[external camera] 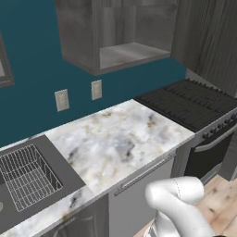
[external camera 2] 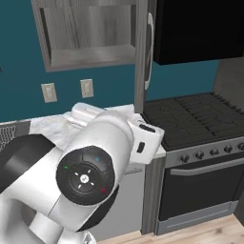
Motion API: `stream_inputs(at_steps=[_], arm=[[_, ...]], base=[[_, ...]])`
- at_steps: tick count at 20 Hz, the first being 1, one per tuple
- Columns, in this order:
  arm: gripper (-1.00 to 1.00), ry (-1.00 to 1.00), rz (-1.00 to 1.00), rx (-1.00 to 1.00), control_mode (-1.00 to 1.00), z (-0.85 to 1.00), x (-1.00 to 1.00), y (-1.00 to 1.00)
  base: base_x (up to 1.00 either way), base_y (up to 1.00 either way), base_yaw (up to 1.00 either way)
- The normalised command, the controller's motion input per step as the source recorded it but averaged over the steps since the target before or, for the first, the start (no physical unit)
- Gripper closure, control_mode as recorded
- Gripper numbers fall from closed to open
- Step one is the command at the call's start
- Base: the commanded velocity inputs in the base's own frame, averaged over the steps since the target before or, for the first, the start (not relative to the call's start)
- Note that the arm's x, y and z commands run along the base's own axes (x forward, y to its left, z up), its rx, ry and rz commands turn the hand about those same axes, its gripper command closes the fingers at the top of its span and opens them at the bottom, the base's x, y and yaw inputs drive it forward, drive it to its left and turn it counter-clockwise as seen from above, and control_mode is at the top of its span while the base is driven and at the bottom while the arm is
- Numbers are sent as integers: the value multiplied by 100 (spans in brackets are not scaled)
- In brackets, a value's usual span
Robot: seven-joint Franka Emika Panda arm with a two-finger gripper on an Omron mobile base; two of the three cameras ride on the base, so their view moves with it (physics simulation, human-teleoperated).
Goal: Close all open cabinet doors.
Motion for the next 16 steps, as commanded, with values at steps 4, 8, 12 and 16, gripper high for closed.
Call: stream_inputs(at_steps=[4,8,12,16], arm=[[-100,-1,0,0,-100,37,-23,-37],[-100,10,6,9,-100,16,10,-38],[-100,12,14,26,-100,1,65,-54],[-100,-7,20,21,-100,-4,21,-19]], base=[[0,0,0],[0,0,0],[0,0,0],[0,0,0]])
